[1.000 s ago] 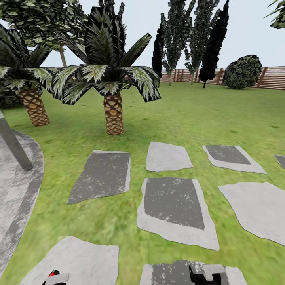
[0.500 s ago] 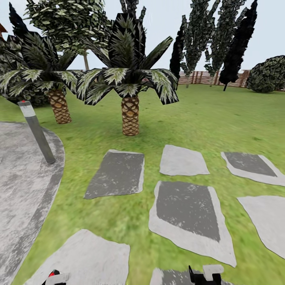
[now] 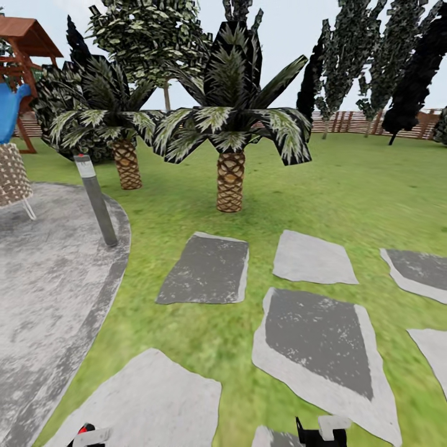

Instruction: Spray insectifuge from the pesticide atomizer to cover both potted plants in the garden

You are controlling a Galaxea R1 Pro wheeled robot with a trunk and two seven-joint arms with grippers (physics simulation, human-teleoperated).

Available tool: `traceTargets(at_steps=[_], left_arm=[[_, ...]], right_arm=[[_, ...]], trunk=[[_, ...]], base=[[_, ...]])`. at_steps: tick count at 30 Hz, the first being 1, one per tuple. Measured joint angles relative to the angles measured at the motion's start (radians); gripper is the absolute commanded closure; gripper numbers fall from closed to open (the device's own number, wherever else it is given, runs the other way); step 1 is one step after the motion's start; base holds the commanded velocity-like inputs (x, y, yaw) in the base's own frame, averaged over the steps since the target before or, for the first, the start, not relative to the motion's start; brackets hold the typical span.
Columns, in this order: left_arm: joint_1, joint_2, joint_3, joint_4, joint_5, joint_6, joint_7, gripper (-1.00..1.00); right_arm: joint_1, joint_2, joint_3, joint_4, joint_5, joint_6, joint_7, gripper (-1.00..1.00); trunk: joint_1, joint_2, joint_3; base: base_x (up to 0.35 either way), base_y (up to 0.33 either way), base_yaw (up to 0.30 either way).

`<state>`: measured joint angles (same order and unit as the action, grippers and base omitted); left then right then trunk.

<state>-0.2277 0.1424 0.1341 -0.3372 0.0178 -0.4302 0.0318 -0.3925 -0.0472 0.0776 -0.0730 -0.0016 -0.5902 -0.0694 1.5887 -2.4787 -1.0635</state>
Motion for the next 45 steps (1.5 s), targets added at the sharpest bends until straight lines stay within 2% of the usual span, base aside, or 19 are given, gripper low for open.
traceTargets(at_steps=[16,45], left_arm=[[0.000,-0.001,-0.001,0.000,-0.001,0.003,0.000,1.00],[0.000,-0.001,-0.001,0.001,0.005,0.001,-0.003,1.00]], right_arm=[[0.000,0.000,-0.001,-0.001,0.000,0.000,0.000,-1.00],[0.000,0.000,0.000,-0.001,0.001,0.000,0.000,-1.00]], trunk=[[0.000,0.000,0.000],[-0.001,0.000,0.000]], base=[[0.012,0.005,0.277],[0.260,0.198,0.278]])
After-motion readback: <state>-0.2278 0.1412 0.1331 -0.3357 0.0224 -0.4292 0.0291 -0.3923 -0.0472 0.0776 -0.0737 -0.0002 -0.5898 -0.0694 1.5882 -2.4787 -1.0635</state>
